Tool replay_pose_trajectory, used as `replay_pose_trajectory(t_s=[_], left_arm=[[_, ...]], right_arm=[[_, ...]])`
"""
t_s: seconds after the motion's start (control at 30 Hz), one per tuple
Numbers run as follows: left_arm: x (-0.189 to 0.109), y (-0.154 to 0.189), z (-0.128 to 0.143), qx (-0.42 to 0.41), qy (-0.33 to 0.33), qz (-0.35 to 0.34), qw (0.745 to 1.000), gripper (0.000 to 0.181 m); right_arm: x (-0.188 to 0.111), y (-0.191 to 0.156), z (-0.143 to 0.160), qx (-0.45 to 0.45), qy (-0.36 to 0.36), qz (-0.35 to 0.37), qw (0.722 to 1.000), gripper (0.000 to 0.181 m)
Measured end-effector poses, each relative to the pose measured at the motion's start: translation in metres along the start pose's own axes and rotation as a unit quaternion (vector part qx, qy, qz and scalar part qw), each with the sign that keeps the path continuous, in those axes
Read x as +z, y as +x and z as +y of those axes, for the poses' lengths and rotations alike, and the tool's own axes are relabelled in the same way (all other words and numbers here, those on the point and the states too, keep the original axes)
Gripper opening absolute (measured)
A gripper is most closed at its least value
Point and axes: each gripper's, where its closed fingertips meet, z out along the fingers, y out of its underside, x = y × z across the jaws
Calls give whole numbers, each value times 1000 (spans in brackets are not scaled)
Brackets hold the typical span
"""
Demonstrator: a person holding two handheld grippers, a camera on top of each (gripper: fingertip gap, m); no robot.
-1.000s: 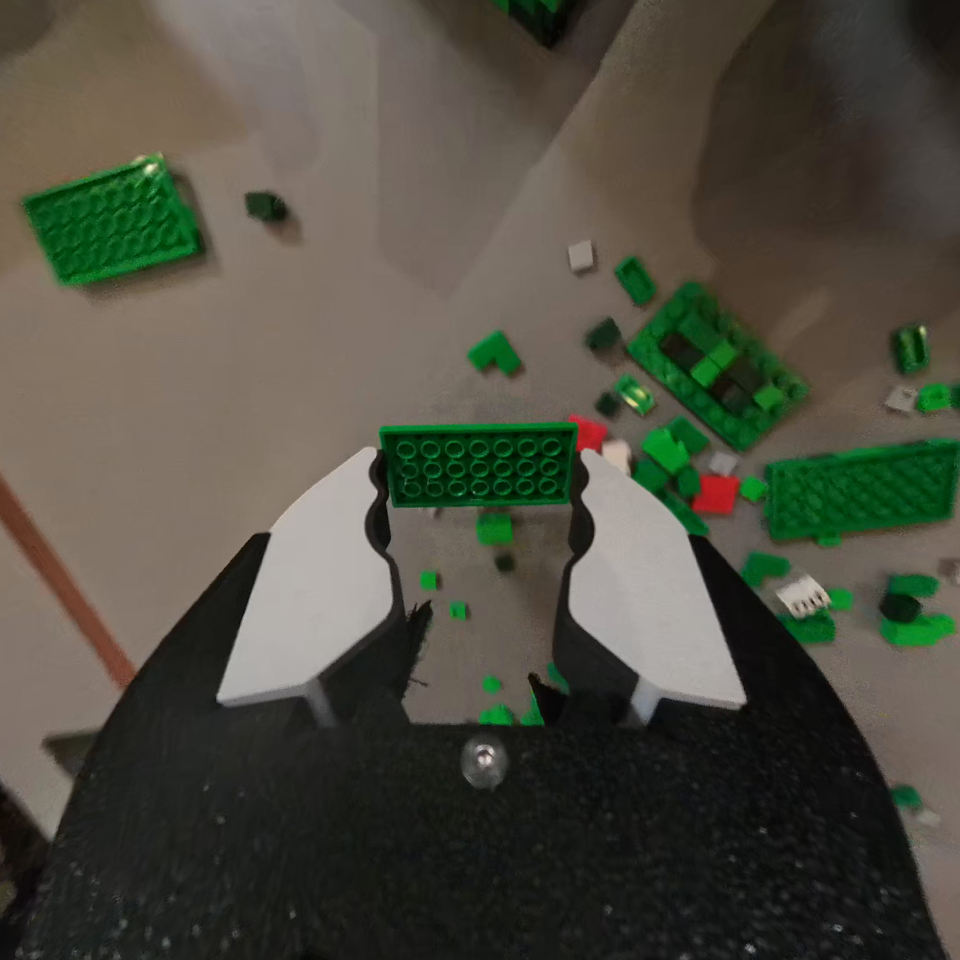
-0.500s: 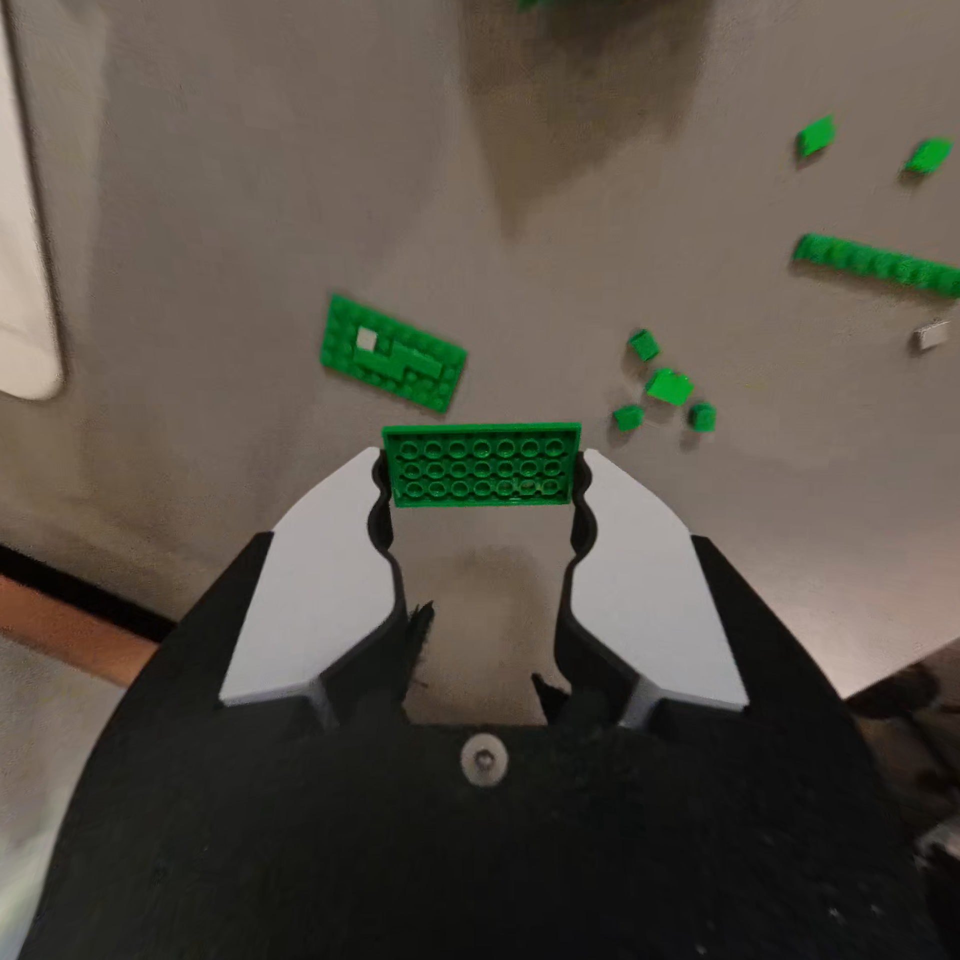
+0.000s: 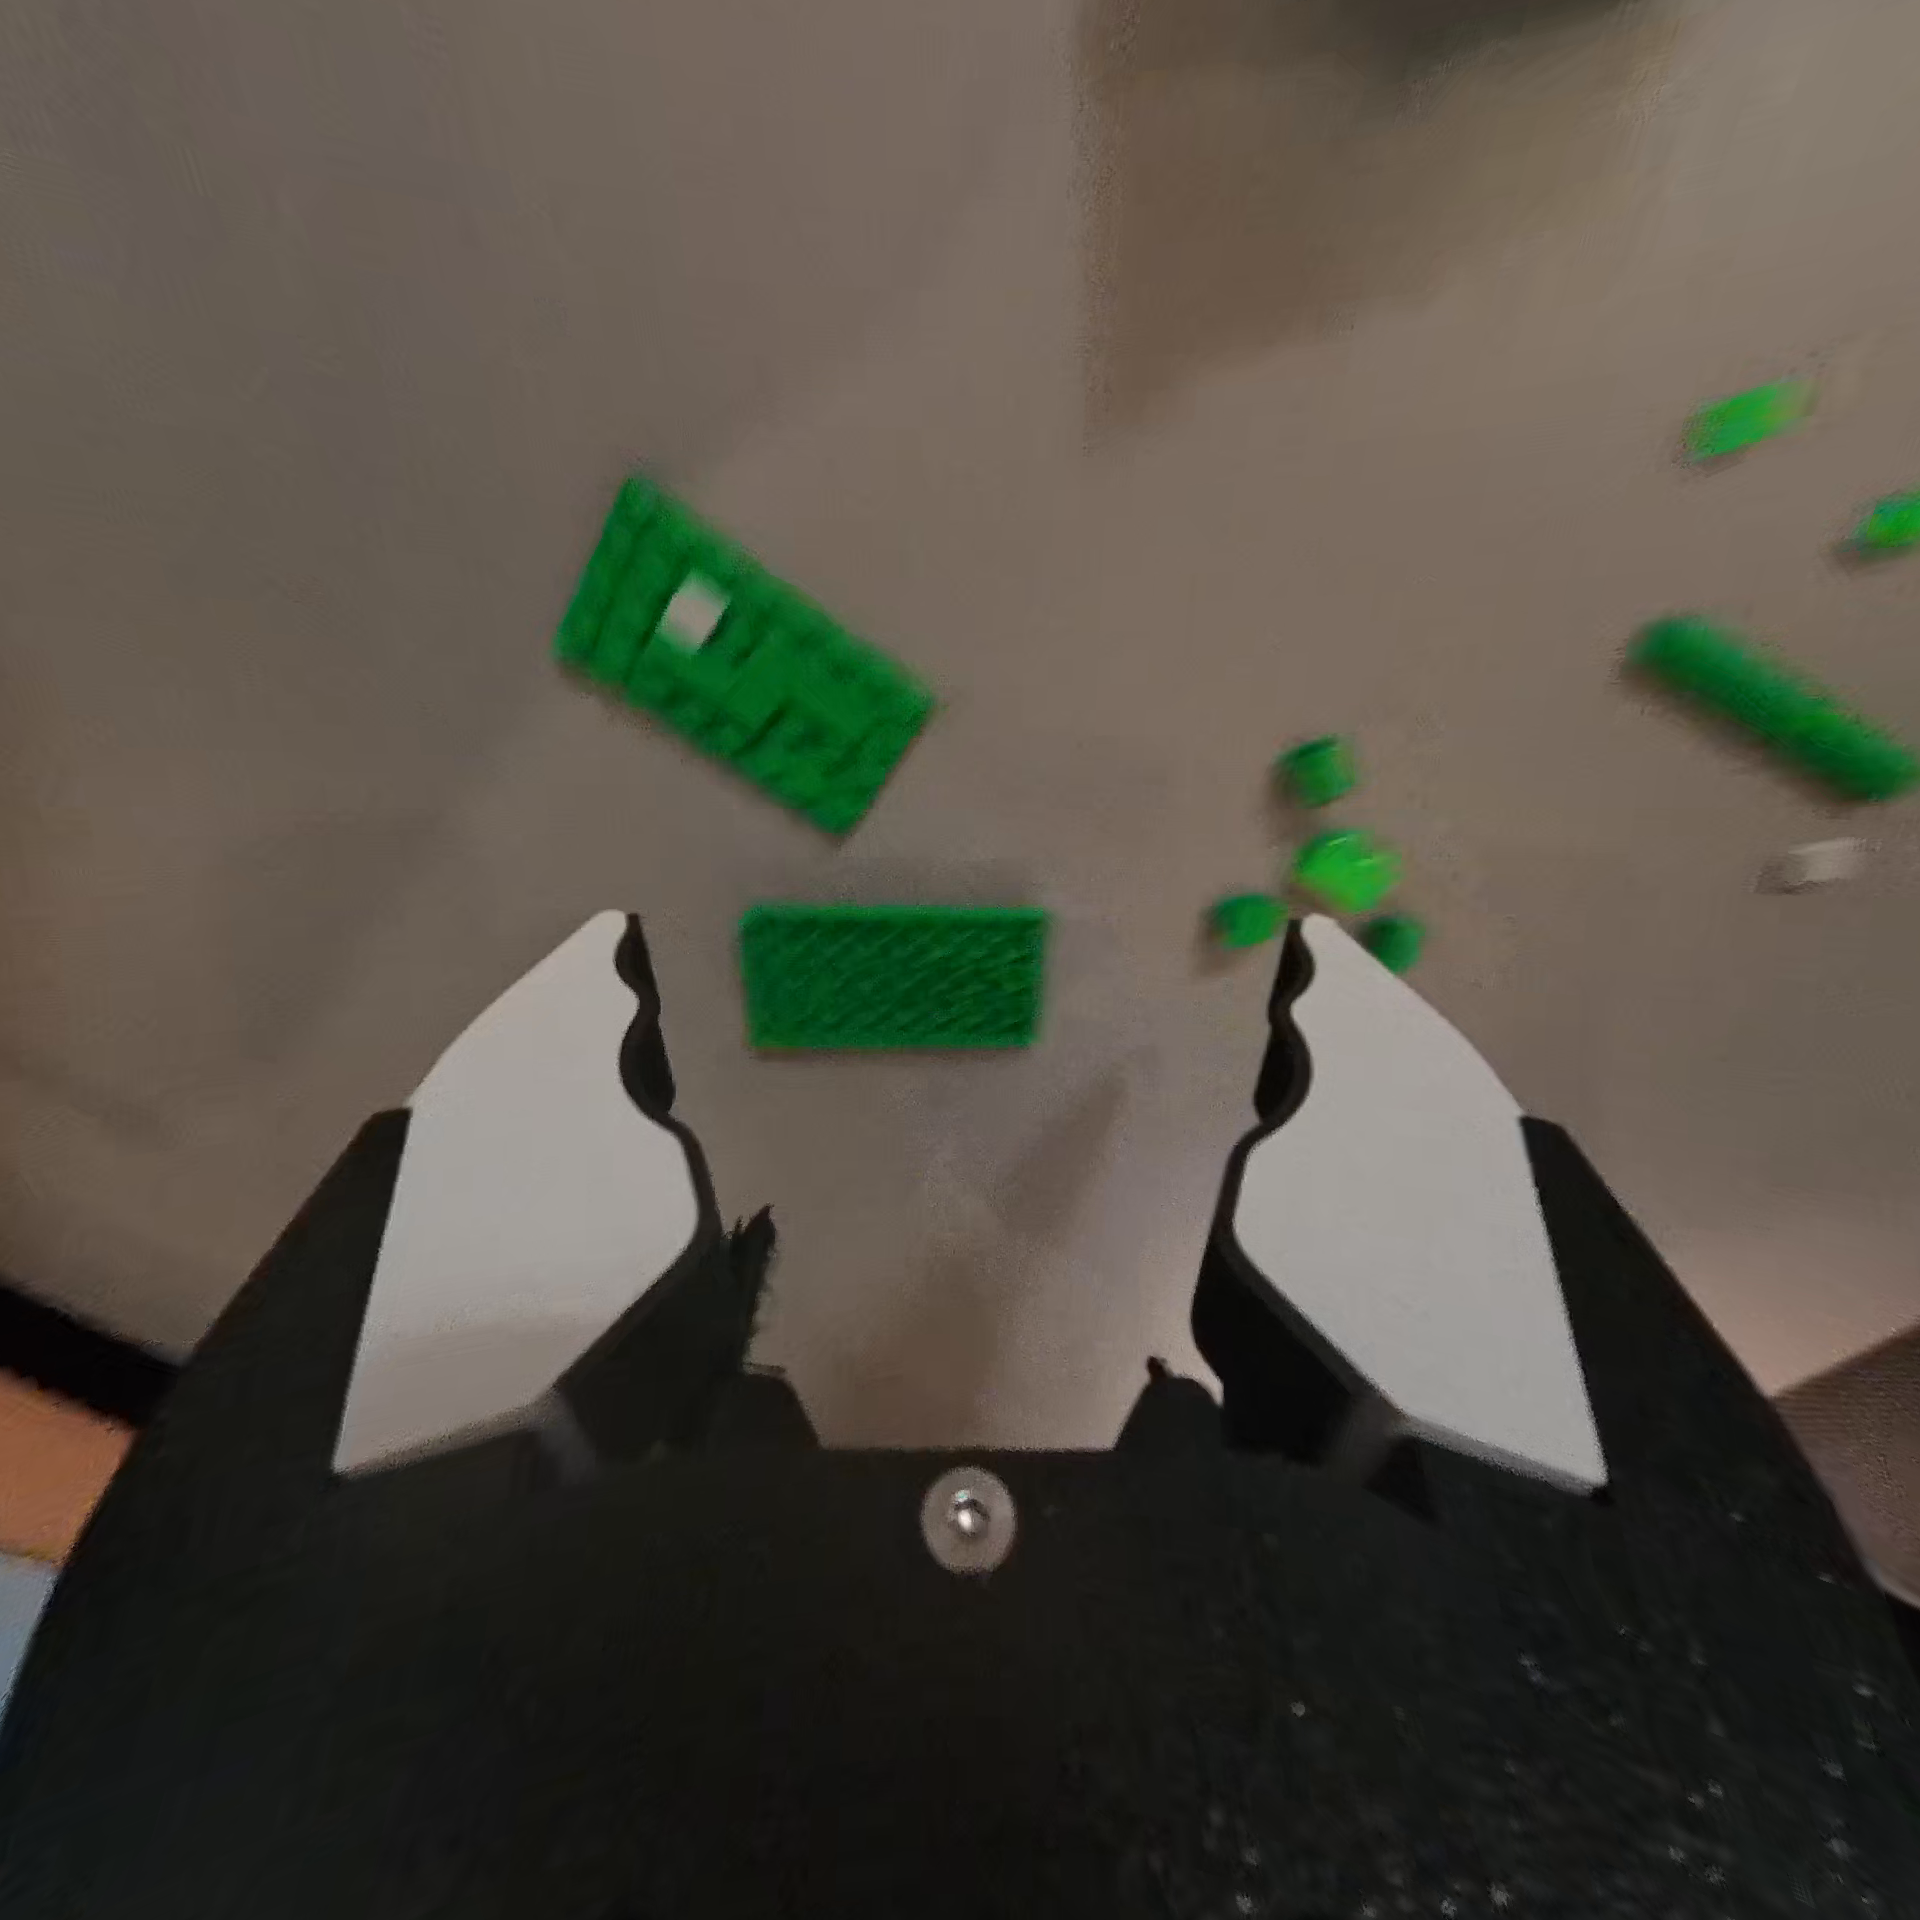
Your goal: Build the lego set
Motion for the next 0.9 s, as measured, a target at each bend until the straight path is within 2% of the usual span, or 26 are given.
replay_pose_trajectory(t_s=[0.07, 0.13, 0.2, 0.27, 0.33, 0.37, 0.5, 0.57, 0.77, 0.9], left_arm=[[-19, 54, -45, 80, 81, 26, 993, 99], [-29, 129, -83, 191, 138, 71, 969, 94], [-23, 192, -109, 300, 152, 74, 939, 92], [-7, 240, -128, 395, 150, 61, 904, 92], [9, 276, -142, 448, 157, 79, 877, 91], [17, 288, -147, 452, 160, 104, 871, 90], [45, 290, -155, 433, 130, 144, 880, 90], [51, 289, -158, 433, 129, 143, 881, 89], [51, 291, -164, 429, 131, 132, 884, 67], [45, 292, -163, 417, 148, 149, 884, 66]], right_arm=[[0, 1, 0, 3, -1, 3, 1000, 25], [0, 3, 1, 9, -3, 5, 1000, 25], [0, 4, 2, 12, -5, 6, 1000, 26], [0, 4, 2, 11, -4, 6, 1000, 26], [-1, 3, 2, 10, -3, 5, 1000, 25], [-1, 3, 2, 11, -3, 4, 1000, 25], [-1, 3, 1, 20, 1, 0, 1000, 26], [-1, 4, 1, 27, 4, -2, 1000, 25], [-1, 5, 2, 47, 4, -9, 999, 25], [0, 4, 3, 53, 3, -15, 998, 26]])
